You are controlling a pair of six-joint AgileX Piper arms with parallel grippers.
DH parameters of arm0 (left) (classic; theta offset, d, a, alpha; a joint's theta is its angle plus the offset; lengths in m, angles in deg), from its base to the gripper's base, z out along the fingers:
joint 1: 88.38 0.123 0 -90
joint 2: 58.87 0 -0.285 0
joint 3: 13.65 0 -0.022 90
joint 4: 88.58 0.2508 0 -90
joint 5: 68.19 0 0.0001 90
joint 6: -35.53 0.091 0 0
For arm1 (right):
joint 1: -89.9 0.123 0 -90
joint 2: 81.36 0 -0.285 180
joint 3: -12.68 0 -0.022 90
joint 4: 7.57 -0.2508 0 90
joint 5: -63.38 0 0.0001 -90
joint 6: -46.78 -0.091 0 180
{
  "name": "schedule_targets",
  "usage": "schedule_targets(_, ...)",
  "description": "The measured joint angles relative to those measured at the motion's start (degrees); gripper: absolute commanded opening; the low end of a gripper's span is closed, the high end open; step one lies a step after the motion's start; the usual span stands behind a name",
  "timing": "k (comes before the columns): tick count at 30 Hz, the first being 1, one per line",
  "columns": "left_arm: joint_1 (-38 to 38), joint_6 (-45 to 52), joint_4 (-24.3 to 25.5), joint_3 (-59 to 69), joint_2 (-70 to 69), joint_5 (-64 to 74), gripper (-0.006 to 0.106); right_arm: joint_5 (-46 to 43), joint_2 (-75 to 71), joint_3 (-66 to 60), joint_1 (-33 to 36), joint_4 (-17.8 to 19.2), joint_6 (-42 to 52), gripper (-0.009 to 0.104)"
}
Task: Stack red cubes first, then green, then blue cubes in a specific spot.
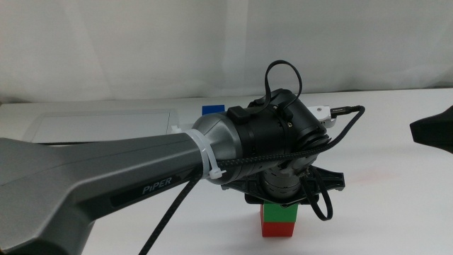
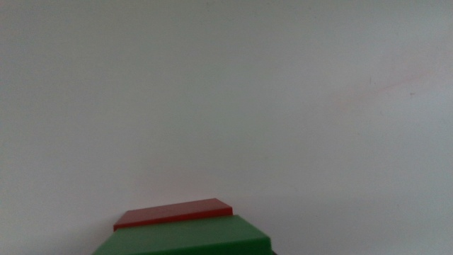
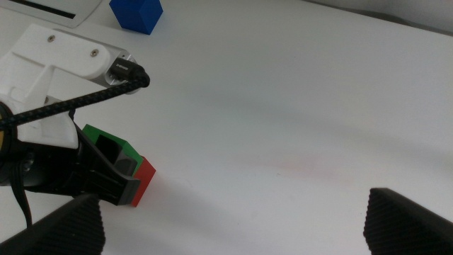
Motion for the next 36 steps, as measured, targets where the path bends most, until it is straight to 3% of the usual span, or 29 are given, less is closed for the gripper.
schedule_targets(1, 0.0, 0.0, 0.0, 0.0, 0.0, 0.0, 0.050, 0.0, 0.0, 0.0, 0.0, 0.0, 0.1, 0.103)
schedule_targets(4, 0.0, 0.5, -0.1, 0.0, 0.2, 0.0, 0.089, 0.0, 0.0, 0.0, 0.0, 0.0, 0.1, 0.103)
schedule_targets(5, 0.0, 0.6, -0.1, 0.0, 0.5, 0.0, 0.093, 0.0, 0.0, 0.0, 0.0, 0.0, 0.1, 0.103)
schedule_targets(16, 0.0, 4.1, 0.9, 0.0, -1.8, 0.2, 0.093, 0.0, 0.0, 0.0, 0.0, 0.0, 0.3, 0.103)
schedule_targets(20, 0.0, 5.7, 4.2, 0.0, -5.8, 1.3, 0.093, 0.0, 0.0, 0.0, 0.0, 0.0, 0.3, 0.103)
schedule_targets(21, 0.0, 7.5, 8.0, 0.0, -9.8, 3.8, 0.093, 0.0, 0.0, 0.0, 0.0, 0.0, 0.3, 0.103)
schedule_targets(23, 0.1, 9.1, 10.6, 0.0, -12.9, 6.0, 0.093, 0.0, 0.0, 0.0, 0.0, 0.0, 0.3, 0.103)
schedule_targets(36, 12.3, 19.7, 13.5, 0.0, -27.9, 11.7, 0.093, 0.0, 0.0, 0.0, 0.0, 0.0, 0.0, 0.103)
